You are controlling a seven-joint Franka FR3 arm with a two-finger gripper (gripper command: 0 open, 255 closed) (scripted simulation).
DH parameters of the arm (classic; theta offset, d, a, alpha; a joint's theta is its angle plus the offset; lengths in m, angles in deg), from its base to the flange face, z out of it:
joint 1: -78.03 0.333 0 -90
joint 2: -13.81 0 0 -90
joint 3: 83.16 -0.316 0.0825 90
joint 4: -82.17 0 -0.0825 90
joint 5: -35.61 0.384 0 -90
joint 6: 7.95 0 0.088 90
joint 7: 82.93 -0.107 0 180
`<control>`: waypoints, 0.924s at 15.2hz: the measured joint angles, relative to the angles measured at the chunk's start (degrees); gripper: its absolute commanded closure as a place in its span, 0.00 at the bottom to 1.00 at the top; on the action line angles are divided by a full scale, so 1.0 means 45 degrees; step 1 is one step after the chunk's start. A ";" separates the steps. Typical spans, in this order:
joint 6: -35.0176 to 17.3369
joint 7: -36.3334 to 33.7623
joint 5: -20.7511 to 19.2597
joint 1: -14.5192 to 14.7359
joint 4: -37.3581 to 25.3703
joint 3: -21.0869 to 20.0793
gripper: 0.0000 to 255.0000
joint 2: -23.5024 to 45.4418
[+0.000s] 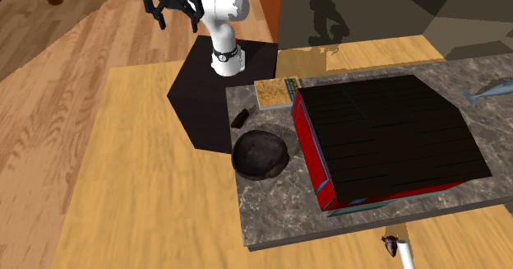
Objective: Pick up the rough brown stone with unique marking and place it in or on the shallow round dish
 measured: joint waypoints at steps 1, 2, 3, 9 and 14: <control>0.0000 0.0000 0.0000 0.0000 0.0000 0.0000 0.00 0.0000; -0.0142 -0.0135 0.0092 0.0010 0.0168 -0.0051 0.00 -0.0014; -0.0371 -0.0322 0.0227 0.0021 0.0366 -0.0111 0.00 0.0038; -0.2583 -0.1741 0.1323 0.0189 0.2118 -0.0640 0.00 0.0571; -0.4866 -0.2796 0.2353 0.0434 0.3266 -0.1120 0.00 0.1676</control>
